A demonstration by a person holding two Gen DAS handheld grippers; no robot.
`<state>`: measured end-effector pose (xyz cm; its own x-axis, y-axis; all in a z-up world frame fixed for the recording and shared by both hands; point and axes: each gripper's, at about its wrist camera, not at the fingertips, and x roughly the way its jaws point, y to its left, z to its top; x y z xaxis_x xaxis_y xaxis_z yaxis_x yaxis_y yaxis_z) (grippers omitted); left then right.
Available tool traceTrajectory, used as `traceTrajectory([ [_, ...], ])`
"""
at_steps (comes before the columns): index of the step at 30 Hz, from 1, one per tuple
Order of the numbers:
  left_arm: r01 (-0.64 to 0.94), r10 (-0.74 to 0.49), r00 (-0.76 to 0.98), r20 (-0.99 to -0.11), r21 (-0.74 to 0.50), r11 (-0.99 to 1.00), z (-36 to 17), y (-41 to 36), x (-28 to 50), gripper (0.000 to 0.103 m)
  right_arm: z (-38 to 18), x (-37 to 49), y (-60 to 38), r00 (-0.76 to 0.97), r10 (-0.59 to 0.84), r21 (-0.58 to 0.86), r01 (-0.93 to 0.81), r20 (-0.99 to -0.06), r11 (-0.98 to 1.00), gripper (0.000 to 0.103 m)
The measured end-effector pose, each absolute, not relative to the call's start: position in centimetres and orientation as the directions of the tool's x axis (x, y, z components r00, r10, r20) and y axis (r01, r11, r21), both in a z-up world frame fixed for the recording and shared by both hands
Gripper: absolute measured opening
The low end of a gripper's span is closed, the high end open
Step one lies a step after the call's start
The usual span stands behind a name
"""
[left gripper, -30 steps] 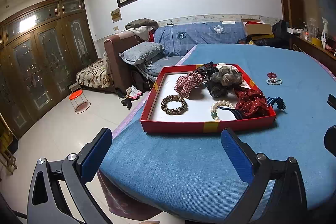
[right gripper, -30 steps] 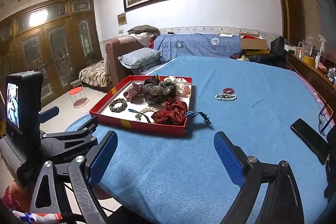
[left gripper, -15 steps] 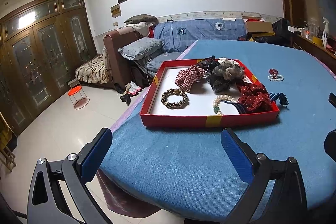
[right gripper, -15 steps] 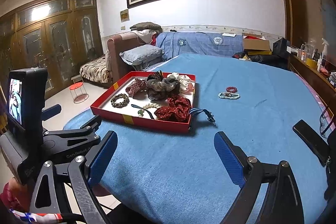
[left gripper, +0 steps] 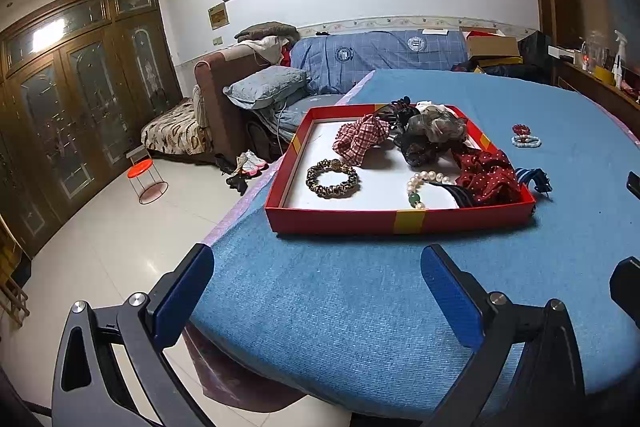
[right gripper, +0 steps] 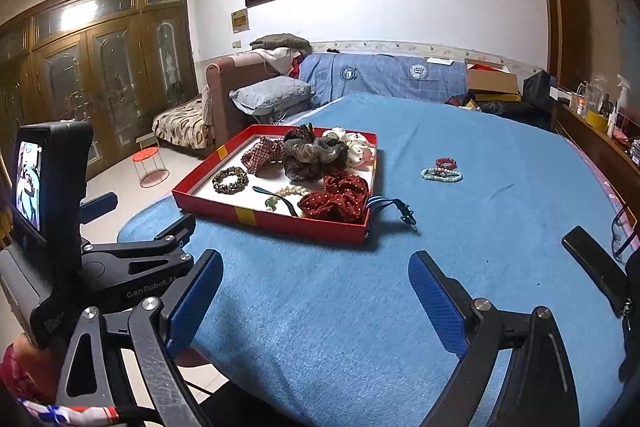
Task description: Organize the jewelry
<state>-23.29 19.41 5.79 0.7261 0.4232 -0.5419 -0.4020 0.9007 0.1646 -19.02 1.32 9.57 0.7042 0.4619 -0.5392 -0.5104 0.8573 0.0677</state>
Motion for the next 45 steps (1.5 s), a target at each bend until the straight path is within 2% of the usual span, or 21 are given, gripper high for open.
traceTrajectory([
  [45, -0.403, 0.416, 0.719, -0.556, 0.155, 0.902, 4.6, 20.1, -23.4, 0.103, 8.8, -18.6, 1.4, 0.695, 0.442, 0.066, -0.496, -0.568, 0.866, 0.097],
])
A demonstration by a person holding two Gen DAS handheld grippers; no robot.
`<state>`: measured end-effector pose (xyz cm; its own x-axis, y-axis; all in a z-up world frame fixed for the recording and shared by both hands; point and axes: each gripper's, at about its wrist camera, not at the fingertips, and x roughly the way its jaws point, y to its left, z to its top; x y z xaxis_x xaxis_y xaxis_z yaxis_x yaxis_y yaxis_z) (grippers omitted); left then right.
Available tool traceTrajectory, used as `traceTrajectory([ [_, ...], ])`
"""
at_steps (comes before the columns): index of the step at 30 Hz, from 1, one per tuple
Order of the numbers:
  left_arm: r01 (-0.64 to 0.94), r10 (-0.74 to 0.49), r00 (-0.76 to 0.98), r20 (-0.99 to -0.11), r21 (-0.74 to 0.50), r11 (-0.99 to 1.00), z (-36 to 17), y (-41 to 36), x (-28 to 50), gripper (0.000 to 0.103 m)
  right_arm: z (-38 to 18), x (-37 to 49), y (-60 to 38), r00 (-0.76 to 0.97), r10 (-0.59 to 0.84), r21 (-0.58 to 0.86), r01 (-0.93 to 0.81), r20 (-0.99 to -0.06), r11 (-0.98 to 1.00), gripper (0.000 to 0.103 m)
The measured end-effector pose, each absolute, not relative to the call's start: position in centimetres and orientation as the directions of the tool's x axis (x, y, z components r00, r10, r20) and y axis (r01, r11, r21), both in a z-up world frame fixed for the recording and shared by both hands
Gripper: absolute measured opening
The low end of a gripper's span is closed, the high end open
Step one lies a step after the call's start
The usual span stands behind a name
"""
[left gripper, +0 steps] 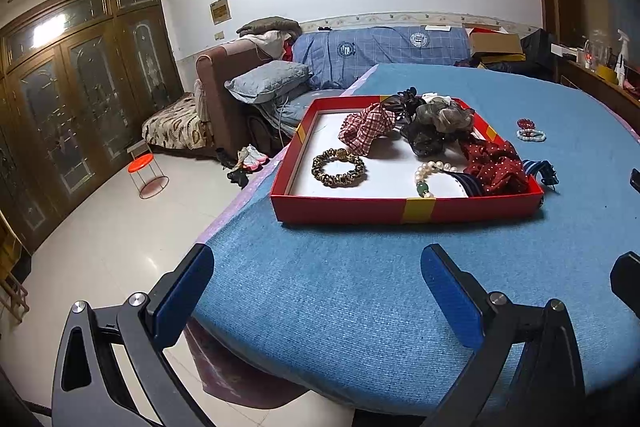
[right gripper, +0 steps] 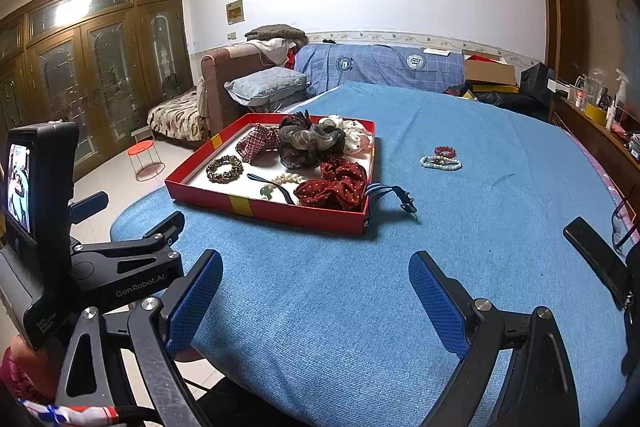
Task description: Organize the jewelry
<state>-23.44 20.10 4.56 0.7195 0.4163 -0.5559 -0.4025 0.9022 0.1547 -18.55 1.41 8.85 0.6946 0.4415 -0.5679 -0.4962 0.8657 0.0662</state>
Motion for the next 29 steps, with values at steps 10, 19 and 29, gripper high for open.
traceTrajectory([
  [10, -0.412, 0.424, 0.712, -0.560, 0.156, 0.898, 4.42, 20.45, -23.41, 0.103, 8.79, -18.50, 1.26, 0.696, 0.438, 0.070, -0.490, -0.568, 0.869, 0.097],
  [19, -0.423, 0.438, 0.701, -0.563, 0.166, 0.891, 4.55, 20.41, -23.03, 0.103, 8.85, -18.37, 1.21, 0.695, 0.437, 0.075, -0.486, -0.571, 0.871, 0.097],
  [29, -0.450, 0.498, 0.674, -0.546, 0.231, 0.863, 4.57, 19.95, -23.07, 0.103, 8.57, -17.66, 0.76, 0.685, 0.434, 0.107, -0.466, -0.584, 0.878, 0.097],
])
